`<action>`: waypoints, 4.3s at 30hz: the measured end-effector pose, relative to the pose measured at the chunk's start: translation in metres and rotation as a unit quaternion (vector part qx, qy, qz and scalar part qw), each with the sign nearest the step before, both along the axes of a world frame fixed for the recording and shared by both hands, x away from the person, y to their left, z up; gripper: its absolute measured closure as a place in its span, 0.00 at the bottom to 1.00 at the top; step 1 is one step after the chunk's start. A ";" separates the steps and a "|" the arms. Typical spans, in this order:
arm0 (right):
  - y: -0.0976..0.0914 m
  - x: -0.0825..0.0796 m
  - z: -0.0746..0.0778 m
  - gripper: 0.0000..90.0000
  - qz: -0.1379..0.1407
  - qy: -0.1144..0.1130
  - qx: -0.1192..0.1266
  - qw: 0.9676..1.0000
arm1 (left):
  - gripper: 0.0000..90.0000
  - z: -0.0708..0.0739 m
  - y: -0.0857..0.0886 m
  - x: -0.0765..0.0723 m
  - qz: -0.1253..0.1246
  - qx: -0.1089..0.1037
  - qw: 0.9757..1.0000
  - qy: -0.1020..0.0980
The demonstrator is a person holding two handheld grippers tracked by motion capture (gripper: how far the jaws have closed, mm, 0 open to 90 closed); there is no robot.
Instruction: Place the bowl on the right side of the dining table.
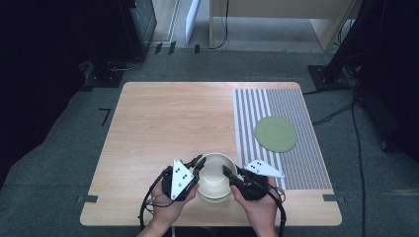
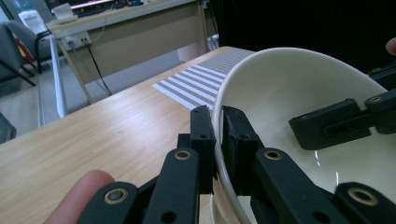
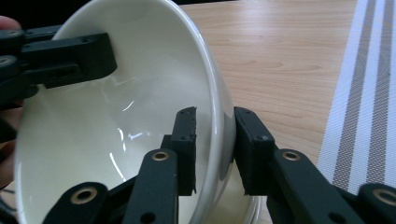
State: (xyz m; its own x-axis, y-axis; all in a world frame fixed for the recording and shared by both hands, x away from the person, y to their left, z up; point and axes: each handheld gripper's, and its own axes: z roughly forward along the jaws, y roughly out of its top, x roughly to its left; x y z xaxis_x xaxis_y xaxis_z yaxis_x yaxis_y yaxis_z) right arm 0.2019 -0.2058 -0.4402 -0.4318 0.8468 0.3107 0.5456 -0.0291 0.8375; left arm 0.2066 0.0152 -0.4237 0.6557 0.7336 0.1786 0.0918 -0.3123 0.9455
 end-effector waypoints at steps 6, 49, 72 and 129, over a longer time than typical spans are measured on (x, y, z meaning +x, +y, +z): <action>0.006 -0.003 -0.002 0.93 -0.040 -0.020 -0.026 0.999 | 0.93 -0.001 -0.003 -0.006 0.001 0.007 1.000 -0.016; 0.001 0.011 0.018 0.94 -0.059 -0.073 -0.046 0.995 | 0.00 0.005 0.071 0.012 0.047 -0.100 0.988 0.111; -0.014 0.019 0.021 0.94 -0.078 -0.074 -0.039 0.993 | 0.00 -0.023 0.130 0.027 0.136 -0.108 0.976 0.134; -0.058 0.033 0.019 0.94 -0.140 -0.064 -0.030 0.988 | 0.00 -0.092 0.177 0.054 0.234 0.011 0.948 0.214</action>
State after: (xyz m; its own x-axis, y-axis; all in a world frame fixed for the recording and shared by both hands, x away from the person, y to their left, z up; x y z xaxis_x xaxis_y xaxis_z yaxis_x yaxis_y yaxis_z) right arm 0.2349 -0.2634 -0.4209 -0.2101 0.9538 0.2150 0.4122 -0.1130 0.9041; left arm 0.2610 0.1918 -0.5157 0.2748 0.9614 -0.0122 0.5988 -0.1612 0.7845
